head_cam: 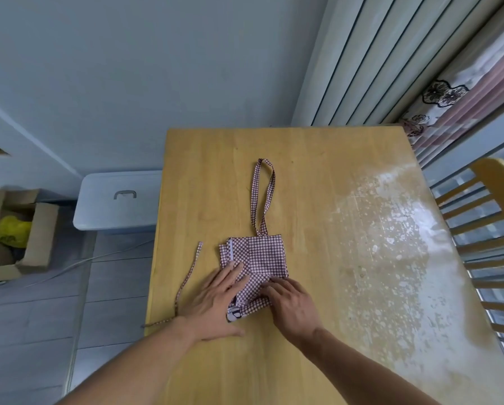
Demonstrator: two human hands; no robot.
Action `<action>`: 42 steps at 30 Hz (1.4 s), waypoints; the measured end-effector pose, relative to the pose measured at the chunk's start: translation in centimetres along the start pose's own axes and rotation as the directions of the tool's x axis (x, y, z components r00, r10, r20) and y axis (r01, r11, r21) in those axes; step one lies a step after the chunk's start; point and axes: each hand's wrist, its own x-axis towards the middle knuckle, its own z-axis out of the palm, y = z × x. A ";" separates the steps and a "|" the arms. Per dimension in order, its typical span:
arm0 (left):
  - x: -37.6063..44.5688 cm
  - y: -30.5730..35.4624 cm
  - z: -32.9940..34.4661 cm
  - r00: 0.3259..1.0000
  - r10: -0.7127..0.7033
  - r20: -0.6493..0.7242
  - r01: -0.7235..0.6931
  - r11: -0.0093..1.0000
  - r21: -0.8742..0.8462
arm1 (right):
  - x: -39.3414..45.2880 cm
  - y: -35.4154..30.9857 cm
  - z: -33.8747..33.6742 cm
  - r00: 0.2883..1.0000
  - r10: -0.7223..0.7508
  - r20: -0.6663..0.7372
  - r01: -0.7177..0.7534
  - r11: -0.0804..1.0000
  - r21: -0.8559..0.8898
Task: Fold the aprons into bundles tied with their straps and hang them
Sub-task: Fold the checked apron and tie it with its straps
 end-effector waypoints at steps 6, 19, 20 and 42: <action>-2.2 0.5 1.1 0.960 -0.106 -0.257 0.024 0.953 -0.303 | -1.1 0.3 -1.7 0.982 0.036 0.184 -0.057 0.993 0.108; -3.6 1.8 2.5 0.918 -0.362 0.163 0.384 0.703 -0.598 | -3.2 -0.9 -2.6 0.769 0.358 0.529 -0.595 0.703 0.390; -3.5 1.9 2.6 0.912 -0.380 0.155 0.395 0.712 -0.580 | -3.5 -0.6 -2.5 0.757 0.382 0.531 -0.621 0.672 0.403; -4.6 -1.4 1.4 0.855 -0.475 0.206 0.468 0.540 -0.699 | -4.3 -3.0 0.4 0.991 0.118 -0.064 -0.118 0.993 0.012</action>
